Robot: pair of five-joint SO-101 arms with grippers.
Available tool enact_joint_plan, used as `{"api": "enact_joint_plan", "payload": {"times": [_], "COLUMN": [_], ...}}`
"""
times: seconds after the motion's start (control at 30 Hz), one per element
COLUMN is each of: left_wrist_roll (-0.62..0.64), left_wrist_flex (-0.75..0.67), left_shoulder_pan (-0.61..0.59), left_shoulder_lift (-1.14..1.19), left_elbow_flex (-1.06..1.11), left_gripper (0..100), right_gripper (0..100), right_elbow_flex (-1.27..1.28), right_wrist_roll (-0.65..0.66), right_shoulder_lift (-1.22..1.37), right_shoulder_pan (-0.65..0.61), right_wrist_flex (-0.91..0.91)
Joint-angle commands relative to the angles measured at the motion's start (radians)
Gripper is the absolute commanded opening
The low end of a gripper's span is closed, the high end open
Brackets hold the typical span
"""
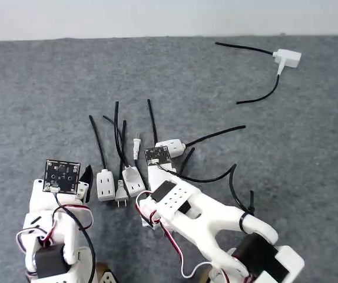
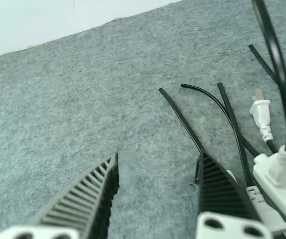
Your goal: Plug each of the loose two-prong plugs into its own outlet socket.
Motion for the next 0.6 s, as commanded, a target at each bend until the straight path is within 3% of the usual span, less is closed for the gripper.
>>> {"api": "enact_joint_plan", "payload": {"times": [0.0,0.13,0.23,0.37,0.57], "left_wrist_roll": [0.005,0.005,0.005,0.005,0.005], "left_wrist_flex": [-0.031,-0.031,-0.031,-0.031,-0.031], "left_shoulder_pan": [-0.005,-0.005,-0.005,-0.005,-0.005], "left_shoulder_lift": [-0.014,-0.014,-0.014,-0.014,-0.014], "left_elbow_flex": [-0.007,-0.007,-0.007,-0.007,-0.007], "left_gripper": [24,24,24,24,24], "right_gripper": [28.2,0.8,6.3,0.2,0.8], "right_elbow_flex": [0.002,-0.003,-0.003,-0.003,-0.003], "right_wrist_roll": [-0.009,0.028,0.048,0.032,0.035], "right_shoulder_lift": [0.004,0.004,0.004,0.004,0.004], "right_shoulder_pan": [0.001,0.001,0.001,0.001,0.001], "right_wrist_flex": [-0.035,-0.041,-0.038,-0.035,-0.031]}}
